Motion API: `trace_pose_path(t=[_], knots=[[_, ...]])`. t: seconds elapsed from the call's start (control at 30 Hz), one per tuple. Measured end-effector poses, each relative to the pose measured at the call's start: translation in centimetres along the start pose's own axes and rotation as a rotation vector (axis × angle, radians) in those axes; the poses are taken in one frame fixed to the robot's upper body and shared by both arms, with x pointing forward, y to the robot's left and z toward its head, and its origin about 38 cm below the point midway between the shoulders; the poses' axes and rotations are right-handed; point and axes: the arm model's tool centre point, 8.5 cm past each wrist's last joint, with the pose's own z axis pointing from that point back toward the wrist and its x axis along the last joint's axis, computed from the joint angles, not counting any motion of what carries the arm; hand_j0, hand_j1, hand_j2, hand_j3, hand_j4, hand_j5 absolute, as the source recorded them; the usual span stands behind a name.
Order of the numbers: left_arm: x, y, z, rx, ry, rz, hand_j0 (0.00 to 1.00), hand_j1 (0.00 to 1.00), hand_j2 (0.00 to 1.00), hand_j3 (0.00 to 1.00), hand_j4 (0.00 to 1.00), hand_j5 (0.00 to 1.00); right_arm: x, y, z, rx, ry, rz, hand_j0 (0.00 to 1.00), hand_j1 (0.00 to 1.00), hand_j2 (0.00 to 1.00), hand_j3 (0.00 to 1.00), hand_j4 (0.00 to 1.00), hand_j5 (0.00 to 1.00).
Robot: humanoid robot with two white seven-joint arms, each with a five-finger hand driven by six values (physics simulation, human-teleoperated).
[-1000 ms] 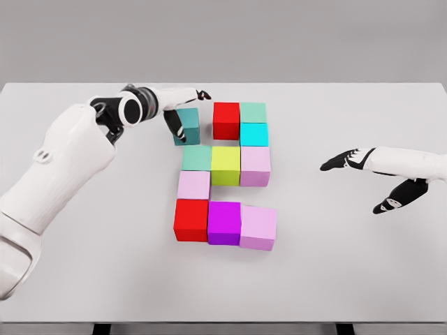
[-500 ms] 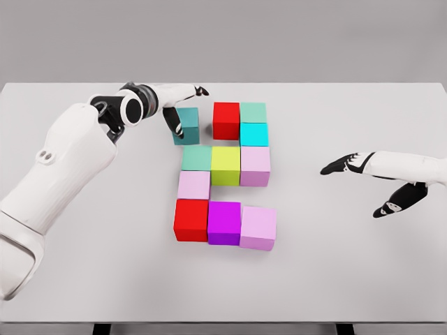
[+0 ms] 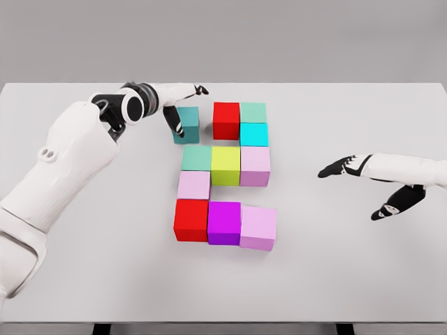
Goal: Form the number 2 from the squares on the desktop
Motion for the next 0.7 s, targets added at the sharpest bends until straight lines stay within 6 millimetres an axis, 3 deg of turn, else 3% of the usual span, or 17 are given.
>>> trace_pose_path(t=[0.7], knots=[[1.0,-0.4,0.0,0.010,-0.024,-0.003,1.00,1.00,1.00,1.00,1.00,1.00,-0.1,0.3,0.2,0.006,0.005,-0.004,1.00,1.00,1.00,1.00,1.00,1.00]])
